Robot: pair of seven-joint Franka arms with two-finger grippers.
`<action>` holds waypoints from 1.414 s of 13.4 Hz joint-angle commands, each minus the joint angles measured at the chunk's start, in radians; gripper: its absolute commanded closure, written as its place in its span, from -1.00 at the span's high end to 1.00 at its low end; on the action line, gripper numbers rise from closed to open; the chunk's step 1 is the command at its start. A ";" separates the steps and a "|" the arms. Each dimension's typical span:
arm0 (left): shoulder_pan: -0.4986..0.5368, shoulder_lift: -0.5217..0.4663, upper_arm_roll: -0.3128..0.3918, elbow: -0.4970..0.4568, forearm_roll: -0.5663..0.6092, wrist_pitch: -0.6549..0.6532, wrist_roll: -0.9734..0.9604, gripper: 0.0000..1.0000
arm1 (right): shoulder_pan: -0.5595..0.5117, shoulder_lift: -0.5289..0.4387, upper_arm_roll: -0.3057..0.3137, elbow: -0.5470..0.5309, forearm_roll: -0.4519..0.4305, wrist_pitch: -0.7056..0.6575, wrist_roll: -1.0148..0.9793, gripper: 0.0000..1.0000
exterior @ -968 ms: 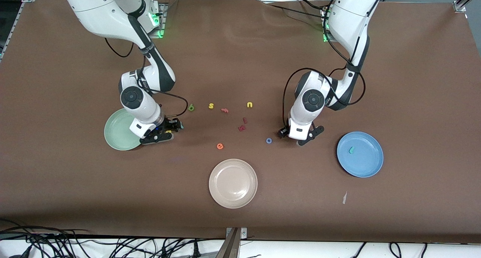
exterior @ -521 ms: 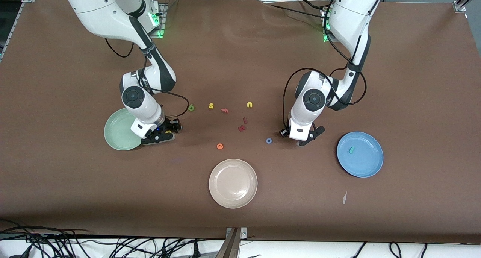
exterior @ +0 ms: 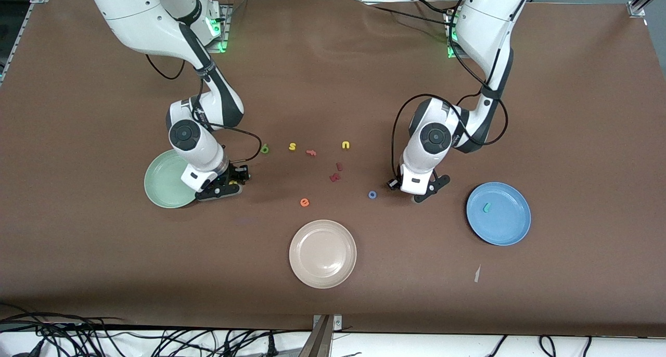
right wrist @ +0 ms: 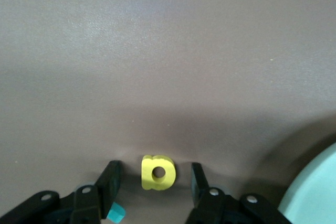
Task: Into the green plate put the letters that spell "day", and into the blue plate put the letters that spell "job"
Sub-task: 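Drop the b in the blue plate while the right gripper drops the D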
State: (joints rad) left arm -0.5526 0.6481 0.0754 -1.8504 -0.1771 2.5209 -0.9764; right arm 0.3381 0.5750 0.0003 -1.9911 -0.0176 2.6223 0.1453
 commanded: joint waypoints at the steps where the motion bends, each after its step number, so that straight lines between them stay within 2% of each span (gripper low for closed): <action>1: -0.003 0.011 0.004 0.022 -0.005 0.018 0.016 -0.71 | -0.004 0.000 0.001 -0.012 -0.013 0.024 -0.009 -0.11; 4: 0.020 -0.001 0.018 0.037 0.019 -0.055 0.147 -0.75 | -0.007 -0.001 0.000 -0.014 -0.009 0.022 -0.010 -0.52; 6: 0.083 -0.028 0.021 0.066 0.021 -0.144 0.293 -0.75 | -0.010 -0.010 -0.002 -0.012 -0.008 0.016 -0.013 -0.67; 9: 0.164 -0.048 0.033 0.132 0.021 -0.282 0.522 -0.74 | -0.042 -0.061 -0.006 -0.009 -0.012 -0.028 -0.071 -0.71; 10: 0.201 -0.048 0.032 0.179 0.022 -0.353 0.603 -0.73 | -0.072 -0.093 -0.006 -0.008 -0.012 -0.065 -0.120 -0.71; 12: 0.246 -0.038 0.035 0.240 0.040 -0.412 0.730 -0.72 | -0.148 -0.148 -0.006 -0.009 -0.010 -0.126 -0.231 -0.71; 14: 0.272 -0.036 0.032 0.247 0.155 -0.410 0.786 -0.72 | -0.195 -0.181 -0.006 -0.014 -0.009 -0.174 -0.314 -0.71; 16: 0.283 -0.019 0.032 0.254 0.212 -0.403 0.862 -0.66 | -0.215 -0.182 -0.006 -0.031 -0.007 -0.177 -0.320 -0.57; 17: 0.295 -0.006 0.032 0.257 0.214 -0.401 0.908 -0.63 | -0.215 -0.178 -0.006 -0.040 -0.005 -0.174 -0.313 -0.31; 18: 0.318 0.008 0.032 0.258 0.209 -0.399 0.942 -0.62 | -0.215 -0.176 -0.006 -0.043 -0.002 -0.174 -0.306 0.05; 19: 0.336 0.028 0.032 0.276 0.208 -0.380 0.967 -0.61 | -0.215 -0.176 -0.006 -0.047 0.001 -0.174 -0.300 0.30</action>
State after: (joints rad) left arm -0.2590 0.6348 0.1157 -1.6175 0.0050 2.1347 -0.0802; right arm 0.1257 0.4114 -0.0162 -2.0125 -0.0189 2.4451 -0.1645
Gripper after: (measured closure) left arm 0.718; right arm 0.661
